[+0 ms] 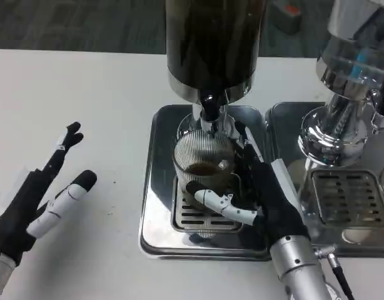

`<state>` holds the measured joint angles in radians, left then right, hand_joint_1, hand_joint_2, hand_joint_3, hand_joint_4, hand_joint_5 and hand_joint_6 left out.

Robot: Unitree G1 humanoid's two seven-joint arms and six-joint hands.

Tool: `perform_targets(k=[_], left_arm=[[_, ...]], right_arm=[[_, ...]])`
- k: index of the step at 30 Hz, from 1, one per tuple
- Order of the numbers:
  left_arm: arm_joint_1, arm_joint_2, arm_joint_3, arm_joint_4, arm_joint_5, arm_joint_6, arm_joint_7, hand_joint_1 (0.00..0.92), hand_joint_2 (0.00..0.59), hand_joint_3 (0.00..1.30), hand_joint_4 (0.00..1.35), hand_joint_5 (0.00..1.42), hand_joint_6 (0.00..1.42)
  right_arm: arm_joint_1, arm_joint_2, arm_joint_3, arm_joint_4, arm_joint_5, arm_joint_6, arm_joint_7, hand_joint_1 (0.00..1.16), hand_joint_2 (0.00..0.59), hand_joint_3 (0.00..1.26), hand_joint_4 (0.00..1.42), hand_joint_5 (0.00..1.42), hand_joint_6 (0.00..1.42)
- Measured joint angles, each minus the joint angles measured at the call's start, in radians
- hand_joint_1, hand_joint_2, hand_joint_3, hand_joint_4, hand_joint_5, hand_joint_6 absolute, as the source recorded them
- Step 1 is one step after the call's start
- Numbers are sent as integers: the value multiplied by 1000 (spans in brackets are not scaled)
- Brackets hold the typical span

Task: Grasp the cup under the faucet to collect the drink, then remove the cup.

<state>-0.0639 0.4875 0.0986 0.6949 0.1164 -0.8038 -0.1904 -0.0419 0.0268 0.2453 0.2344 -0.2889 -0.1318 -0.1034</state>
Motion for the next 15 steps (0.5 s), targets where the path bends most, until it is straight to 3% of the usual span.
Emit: perform_targets(k=[9,15], left_arm=[[4,0,0,0,-7,1,0,0,134,5,0,0,0],[4,0,1,0,-7,1,0,0,134,5,0,0,0]], right_arm=[[0,3,5,0,-17,4,-15,938,155,41,240,263,390],[1,8,8,2,-31,7,-43,927,170,123,316,323,473]])
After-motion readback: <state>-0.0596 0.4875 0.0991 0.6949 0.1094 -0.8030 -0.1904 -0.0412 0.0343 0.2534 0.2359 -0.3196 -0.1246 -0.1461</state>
